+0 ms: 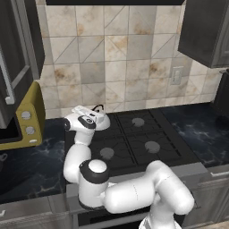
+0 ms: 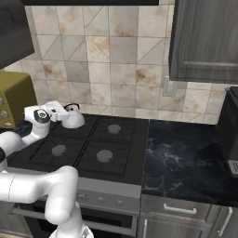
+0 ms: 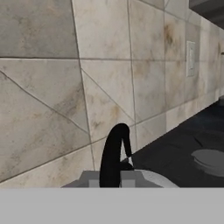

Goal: Pick the kettle from the cabinet and place it on a stove burner. Then pick the pot from the counter and place it on another stove burner. Finally, turn both burners on.

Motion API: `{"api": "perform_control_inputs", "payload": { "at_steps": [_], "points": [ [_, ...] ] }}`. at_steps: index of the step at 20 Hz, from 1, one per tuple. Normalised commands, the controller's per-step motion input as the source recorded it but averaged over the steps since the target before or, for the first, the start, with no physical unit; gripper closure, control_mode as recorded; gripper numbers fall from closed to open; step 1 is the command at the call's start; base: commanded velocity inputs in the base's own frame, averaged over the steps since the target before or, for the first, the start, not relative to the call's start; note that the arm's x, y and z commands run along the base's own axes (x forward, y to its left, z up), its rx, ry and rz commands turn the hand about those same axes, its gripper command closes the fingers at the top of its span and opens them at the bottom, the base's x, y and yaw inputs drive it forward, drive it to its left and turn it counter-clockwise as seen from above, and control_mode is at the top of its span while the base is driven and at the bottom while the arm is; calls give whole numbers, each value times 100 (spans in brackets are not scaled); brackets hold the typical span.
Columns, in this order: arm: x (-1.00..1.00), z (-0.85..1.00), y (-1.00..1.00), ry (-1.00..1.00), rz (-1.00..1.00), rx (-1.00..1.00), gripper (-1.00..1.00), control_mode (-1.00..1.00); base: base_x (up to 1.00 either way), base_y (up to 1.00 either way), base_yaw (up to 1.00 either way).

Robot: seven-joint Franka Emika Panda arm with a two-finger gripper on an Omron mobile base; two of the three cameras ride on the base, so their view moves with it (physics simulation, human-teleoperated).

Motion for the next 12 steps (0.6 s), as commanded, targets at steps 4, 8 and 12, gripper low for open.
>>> {"api": "perform_control_inputs", "payload": {
  "at_steps": [4,8,12],
  "points": [
    [0,-26,9,0,0,0,100,-100,0,0,0],
    [0,-23,10,-1,0,0,-100,-100,0,0,0],
    [0,-24,0,-4,0,0,-100,-100,0,0,0]
  ]
}}
